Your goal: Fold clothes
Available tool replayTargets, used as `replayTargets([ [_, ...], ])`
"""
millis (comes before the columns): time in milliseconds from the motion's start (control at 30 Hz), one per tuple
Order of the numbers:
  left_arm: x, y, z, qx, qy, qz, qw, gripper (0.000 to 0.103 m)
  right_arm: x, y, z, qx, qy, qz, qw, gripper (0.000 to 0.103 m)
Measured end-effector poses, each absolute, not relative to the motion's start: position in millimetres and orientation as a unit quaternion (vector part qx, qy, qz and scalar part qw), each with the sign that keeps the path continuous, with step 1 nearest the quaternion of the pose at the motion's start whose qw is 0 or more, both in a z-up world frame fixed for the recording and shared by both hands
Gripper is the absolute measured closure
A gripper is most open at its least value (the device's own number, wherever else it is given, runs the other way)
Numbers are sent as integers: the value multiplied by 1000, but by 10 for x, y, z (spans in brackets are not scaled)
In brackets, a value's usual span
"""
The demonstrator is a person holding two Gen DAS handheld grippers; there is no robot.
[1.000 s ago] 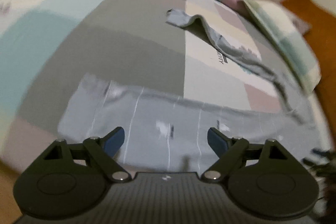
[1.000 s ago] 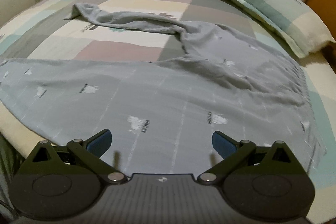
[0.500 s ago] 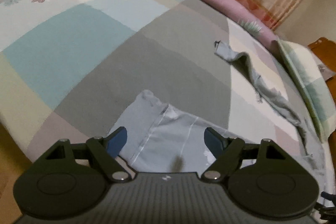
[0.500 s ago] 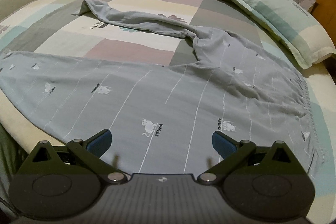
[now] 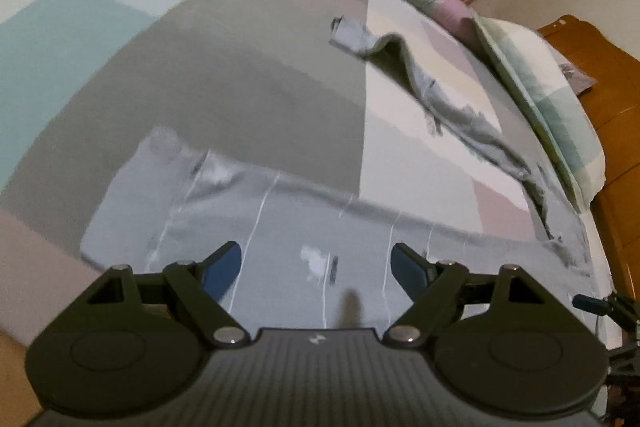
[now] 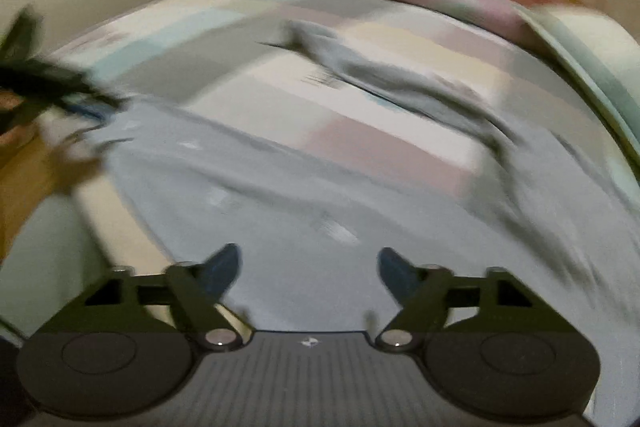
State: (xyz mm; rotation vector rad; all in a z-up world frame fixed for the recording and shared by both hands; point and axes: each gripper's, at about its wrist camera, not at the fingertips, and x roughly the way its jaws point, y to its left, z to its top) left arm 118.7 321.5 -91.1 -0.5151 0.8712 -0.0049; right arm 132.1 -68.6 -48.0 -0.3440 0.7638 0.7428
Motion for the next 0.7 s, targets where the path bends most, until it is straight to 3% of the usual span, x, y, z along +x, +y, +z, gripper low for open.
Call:
replayTargets([
  [133, 1240, 3261, -912, -243, 414, -13, 877, 21, 1262, -1, -446, -225, 316, 463, 797, 56],
  [200, 1299, 3323, -1018, -244, 433, 7, 868, 22, 1210, 354, -479, -248, 297, 511, 768, 73],
  [400, 1363, 3463, -1074, -273, 431, -2, 860, 20, 1069, 1111, -777, -303, 279, 570, 711, 77],
  [600, 1385, 3442, -1099, -267, 426, -15, 864, 15, 1054, 1237, -978, -329, 264, 559, 714, 76],
  [633, 1382, 3444, -1097, -266, 426, -16, 864, 15, 1070, 1249, -984, -335, 262, 550, 719, 79],
  [700, 1375, 3449, -1091, -265, 427, -16, 865, 14, 1102, 1268, -974, -340, 264, 545, 719, 102],
])
